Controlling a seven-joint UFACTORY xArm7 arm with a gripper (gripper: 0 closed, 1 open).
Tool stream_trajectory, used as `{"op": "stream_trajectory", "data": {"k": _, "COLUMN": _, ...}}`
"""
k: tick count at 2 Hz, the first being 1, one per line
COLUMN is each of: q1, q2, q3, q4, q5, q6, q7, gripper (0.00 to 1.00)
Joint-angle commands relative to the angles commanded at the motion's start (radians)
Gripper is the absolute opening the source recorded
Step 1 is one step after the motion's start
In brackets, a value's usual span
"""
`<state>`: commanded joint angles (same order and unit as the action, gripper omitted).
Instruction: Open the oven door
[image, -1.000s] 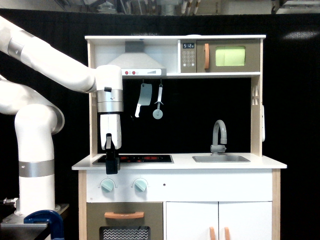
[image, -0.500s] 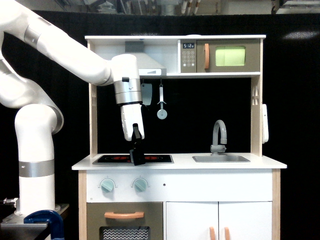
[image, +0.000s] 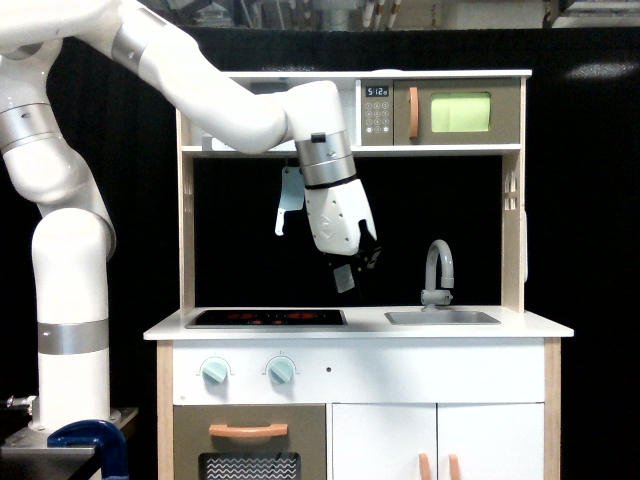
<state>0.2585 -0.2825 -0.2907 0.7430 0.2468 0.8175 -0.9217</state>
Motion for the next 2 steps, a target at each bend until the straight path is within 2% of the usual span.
{"op": "stream_trajectory", "data": {"k": 1, "q1": -0.099, "q2": 0.453, "q3": -0.063, "q4": 0.518, "q5": 0.482, "q6": 0.551, "q7": -0.964, "gripper": 1.00}}
{"op": "stream_trajectory", "data": {"k": 2, "q1": -0.125, "q2": 0.417, "q3": -0.048, "q4": 0.465, "q5": 0.576, "q6": 0.521, "q7": -0.960, "gripper": 1.00}}
